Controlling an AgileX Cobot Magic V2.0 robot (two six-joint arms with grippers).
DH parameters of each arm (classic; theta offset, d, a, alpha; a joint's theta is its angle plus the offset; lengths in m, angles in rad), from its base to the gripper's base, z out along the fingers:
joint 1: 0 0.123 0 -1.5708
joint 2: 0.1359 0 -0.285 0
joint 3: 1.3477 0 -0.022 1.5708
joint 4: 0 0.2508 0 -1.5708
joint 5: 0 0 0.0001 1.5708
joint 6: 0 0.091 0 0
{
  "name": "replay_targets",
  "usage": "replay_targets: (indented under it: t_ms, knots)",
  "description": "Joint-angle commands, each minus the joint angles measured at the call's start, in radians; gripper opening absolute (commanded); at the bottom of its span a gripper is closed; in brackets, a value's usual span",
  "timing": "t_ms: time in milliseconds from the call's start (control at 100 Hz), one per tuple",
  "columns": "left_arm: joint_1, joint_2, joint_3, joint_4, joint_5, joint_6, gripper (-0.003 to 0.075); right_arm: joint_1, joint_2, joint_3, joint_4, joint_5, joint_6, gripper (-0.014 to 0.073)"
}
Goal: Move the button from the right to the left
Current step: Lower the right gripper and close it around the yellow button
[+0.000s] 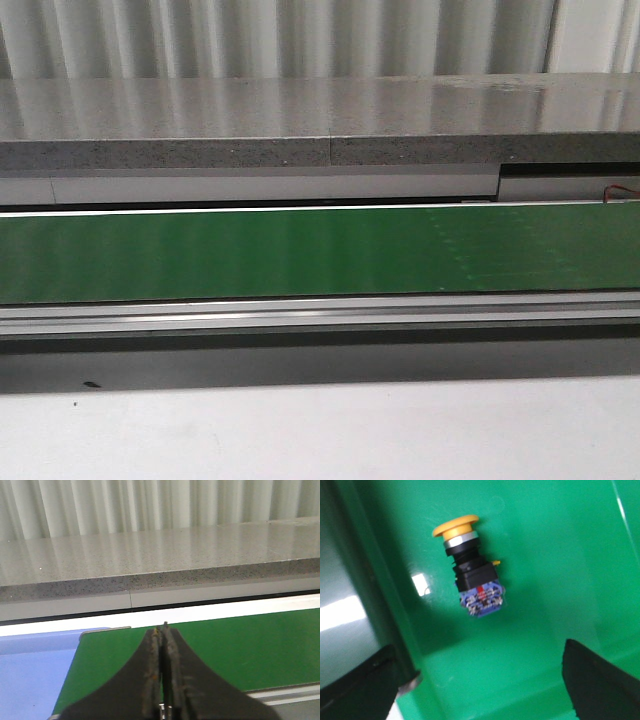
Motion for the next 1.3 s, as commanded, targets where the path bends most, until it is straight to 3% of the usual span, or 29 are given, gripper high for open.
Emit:
replay_targets:
  t_ms: [0,210,550,620,720,750,1100,1290]
  knots:
    - [-0.004,-0.033,0.039,-0.007,-0.075,0.002,-0.0021,-0.007,0.022,-0.063,-0.037,-0.035,-0.005,0.0652]
    - [-0.004,-0.033,0.039,-0.007,-0.075,0.002,-0.0021,-0.007,0.132,-0.164,-0.059,0.008,-0.021,0.0652]
    - [-0.004,-0.033,0.039,-0.007,-0.075,0.002,-0.002,-0.007,0.321,-0.281,-0.034,0.132,-0.221,0.0619]
    - [-0.004,-0.033,0.039,-0.007,-0.075,0.002,-0.0021,-0.007,0.351,-0.299,-0.029,0.158,-0.242,0.0456]
    - [-0.004,-0.033,0.039,-0.007,-0.075,0.002,-0.002,-0.007,0.365,-0.312,-0.011,0.177,-0.242,0.0012]
    - [-0.004,-0.033,0.039,-0.007,-0.075,0.002,-0.0021,-0.007,0.365,-0.315,-0.01,0.178,-0.242,-0.0075]
    - [-0.004,-0.033,0.039,-0.007,-0.075,0.002,-0.0021,0.002,0.205,-0.326,0.018,0.192,-0.242,-0.005]
    - [-0.004,-0.033,0.039,-0.007,-0.075,0.002,-0.002,0.064,0.089,-0.326,0.029,0.224,-0.24,-0.005]
